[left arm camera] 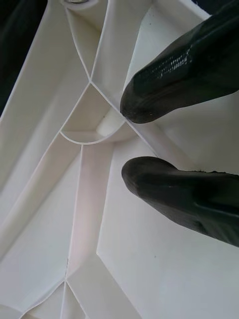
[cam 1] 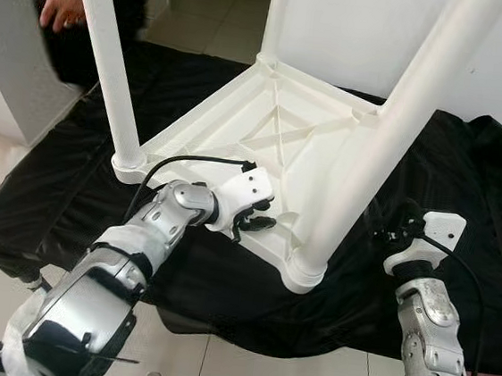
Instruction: Building children table
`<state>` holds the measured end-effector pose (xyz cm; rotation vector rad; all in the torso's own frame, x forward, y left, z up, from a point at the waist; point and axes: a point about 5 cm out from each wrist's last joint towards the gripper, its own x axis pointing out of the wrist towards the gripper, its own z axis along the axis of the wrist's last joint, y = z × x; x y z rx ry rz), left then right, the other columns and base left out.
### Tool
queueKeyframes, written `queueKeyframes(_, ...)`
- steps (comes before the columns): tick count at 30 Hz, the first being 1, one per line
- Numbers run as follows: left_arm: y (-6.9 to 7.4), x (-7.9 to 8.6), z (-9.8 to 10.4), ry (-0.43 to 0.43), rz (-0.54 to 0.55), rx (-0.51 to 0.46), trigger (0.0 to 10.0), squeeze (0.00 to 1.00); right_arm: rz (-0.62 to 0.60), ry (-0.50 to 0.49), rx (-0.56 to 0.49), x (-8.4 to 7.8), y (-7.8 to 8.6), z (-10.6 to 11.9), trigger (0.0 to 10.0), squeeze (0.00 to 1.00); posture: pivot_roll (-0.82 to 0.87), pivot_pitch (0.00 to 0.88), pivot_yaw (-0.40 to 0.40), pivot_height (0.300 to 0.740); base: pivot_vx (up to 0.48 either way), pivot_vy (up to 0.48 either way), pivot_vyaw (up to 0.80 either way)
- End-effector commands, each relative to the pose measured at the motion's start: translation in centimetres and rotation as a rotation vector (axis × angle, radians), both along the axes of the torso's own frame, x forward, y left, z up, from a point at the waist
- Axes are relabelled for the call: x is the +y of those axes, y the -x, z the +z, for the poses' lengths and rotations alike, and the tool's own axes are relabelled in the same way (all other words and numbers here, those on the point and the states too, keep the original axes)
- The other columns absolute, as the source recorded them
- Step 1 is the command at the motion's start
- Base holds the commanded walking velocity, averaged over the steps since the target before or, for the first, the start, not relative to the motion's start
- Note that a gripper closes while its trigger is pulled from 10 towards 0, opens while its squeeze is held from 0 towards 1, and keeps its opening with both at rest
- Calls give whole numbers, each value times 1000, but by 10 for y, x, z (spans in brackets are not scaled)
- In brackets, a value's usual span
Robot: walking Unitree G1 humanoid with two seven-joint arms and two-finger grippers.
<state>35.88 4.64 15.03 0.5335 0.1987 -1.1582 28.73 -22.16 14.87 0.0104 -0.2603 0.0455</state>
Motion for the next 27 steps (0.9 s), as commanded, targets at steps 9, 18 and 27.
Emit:
queueKeyframes(9,-19,9,-7,69,447,-145,10000,0,82,-30,9,2,9,1,10000,0,-34,104,-27,740,0,0,0)
queueKeyframes(18,-12,38,-11,20,334,-196,10000,0,232,10,55,-6,28,4,10000,0,-39,110,-27,740,0,0,0)
queueKeyframes(27,4,70,-1,129,261,-161,10000,0,364,93,113,-11,42,8,10000,0,-30,115,-35,740,0,0,0)
